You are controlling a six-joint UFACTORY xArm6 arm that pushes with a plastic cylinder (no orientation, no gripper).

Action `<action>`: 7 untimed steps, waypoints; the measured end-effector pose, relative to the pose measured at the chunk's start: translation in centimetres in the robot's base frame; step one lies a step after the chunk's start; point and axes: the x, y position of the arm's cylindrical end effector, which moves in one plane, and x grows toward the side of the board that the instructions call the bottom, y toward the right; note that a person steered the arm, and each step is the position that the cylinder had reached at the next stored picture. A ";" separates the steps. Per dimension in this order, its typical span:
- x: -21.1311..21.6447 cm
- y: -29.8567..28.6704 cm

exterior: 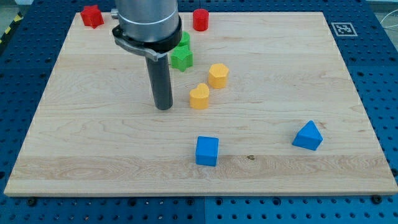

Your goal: Nudge the yellow heart closer to the yellow hexagon

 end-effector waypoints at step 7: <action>-1.6 4.8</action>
